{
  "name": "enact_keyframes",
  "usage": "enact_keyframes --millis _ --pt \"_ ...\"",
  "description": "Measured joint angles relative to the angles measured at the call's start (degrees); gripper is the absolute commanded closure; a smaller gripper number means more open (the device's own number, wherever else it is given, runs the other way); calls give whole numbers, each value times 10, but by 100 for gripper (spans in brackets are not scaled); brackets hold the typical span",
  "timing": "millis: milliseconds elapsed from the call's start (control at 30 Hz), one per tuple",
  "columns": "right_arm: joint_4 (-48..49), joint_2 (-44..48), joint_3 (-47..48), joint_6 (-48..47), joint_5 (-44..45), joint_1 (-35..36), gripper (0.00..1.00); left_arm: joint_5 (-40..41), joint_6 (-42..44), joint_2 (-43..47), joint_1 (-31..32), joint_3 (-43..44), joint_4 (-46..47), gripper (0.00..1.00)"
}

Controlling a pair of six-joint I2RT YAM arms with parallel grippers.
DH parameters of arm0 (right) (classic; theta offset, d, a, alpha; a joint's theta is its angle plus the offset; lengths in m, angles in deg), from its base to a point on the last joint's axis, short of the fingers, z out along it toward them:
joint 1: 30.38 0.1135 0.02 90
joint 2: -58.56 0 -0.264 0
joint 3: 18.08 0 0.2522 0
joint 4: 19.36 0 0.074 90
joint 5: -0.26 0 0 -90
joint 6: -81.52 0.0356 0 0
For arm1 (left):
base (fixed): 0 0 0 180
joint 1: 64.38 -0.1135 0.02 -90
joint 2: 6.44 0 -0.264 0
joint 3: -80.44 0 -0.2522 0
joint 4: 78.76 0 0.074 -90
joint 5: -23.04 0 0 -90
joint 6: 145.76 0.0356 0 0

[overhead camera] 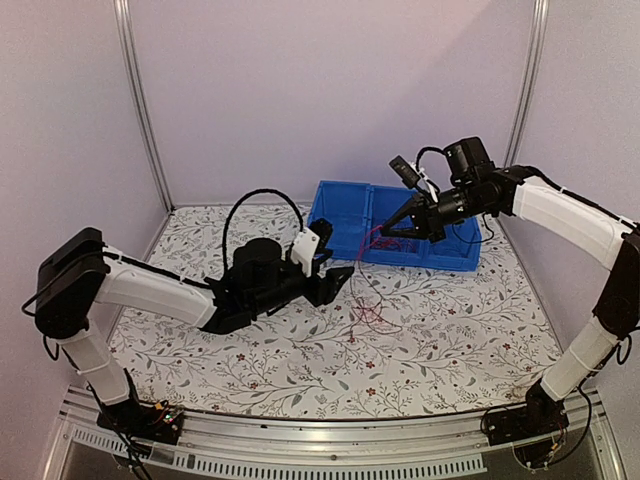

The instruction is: Untangle the cables

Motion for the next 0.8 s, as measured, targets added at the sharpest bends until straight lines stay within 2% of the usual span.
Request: enact_keyframes --millis 100,300,400,800 --pt "4 0 4 8 3 3 100 -34 15 -31 5 37 7 40" --pt "10 0 8 20 9 4 100 -55 25 -70 5 81 5 62" --pt "10 0 9 23 9 4 100 -48 27 -91 6 107 -10 69" --pt "13 0 22 31 14 4 100 -41 19 -90 6 81 -29 65"
